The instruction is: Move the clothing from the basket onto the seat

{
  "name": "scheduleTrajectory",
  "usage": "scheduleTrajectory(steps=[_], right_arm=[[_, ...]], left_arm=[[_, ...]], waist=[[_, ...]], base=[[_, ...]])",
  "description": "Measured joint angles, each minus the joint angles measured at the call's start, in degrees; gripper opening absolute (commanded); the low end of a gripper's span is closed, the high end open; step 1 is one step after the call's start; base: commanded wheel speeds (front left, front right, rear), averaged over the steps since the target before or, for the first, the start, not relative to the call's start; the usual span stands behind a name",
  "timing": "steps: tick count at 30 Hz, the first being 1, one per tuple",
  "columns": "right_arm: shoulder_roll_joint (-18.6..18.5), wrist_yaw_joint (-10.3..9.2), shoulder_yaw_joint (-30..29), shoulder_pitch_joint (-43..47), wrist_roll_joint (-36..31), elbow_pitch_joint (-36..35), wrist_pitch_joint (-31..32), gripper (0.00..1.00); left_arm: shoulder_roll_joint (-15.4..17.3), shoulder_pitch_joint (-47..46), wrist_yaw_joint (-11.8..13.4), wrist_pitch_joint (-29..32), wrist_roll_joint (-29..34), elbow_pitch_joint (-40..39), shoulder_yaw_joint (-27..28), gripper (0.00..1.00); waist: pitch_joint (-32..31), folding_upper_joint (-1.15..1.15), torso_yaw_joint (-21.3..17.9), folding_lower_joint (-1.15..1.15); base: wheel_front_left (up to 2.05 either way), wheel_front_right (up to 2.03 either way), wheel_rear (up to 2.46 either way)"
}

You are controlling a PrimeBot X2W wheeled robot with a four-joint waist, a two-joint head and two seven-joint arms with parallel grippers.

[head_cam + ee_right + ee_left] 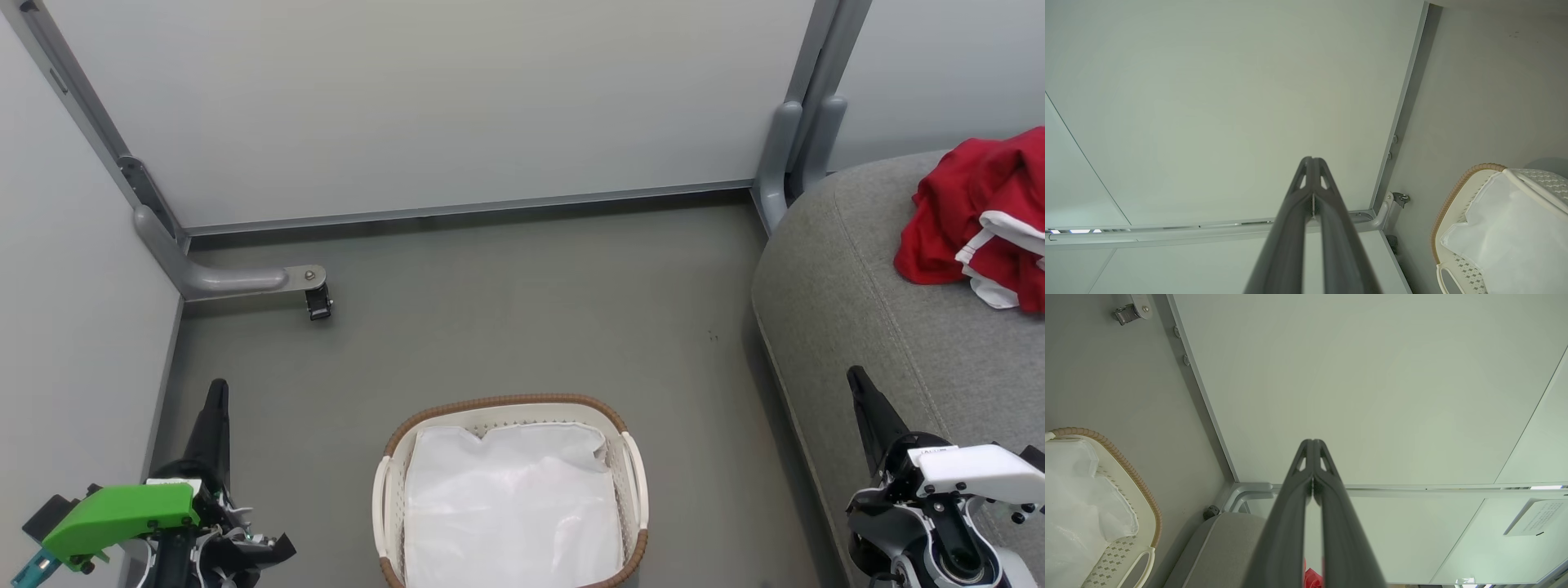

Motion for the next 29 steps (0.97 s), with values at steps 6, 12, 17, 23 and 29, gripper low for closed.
scheduleTrajectory(steps=[6,12,17,23,29], right_arm=[[0.00,0.00,0.00,0.00,0.00,0.00,0.00,0.00],[0.00,0.00,0.00,0.00,0.00,0.00,0.00,0.00],[0.00,0.00,0.00,0.00,0.00,0.00,0.00,0.00],[0.00,0.00,0.00,0.00,0.00,0.00,0.00,0.00],[0.00,0.00,0.00,0.00,0.00,0.00,0.00,0.00]], left_arm=[[0.00,0.00,0.00,0.01,0.00,0.00,0.00,0.00],[0.00,0.00,0.00,0.00,-0.01,0.00,0.00,0.00],[0.00,0.00,0.00,0.00,-0.01,-0.01,0.00,0.00],[0.00,0.00,0.00,0.00,-0.01,-0.01,0.00,0.00],[0.00,0.00,0.00,0.00,-0.01,-0.01,0.00,0.00]], waist=[[0.00,0.00,0.00,0.00],[0.00,0.00,0.00,0.00],[0.00,0.00,0.00,0.00],[0.00,0.00,0.00,0.00],[0.00,0.00,0.00,0.00]], base=[[0.00,0.00,0.00],[0.00,0.00,0.00],[0.00,0.00,0.00],[0.00,0.00,0.00],[0.00,0.00,0.00]])
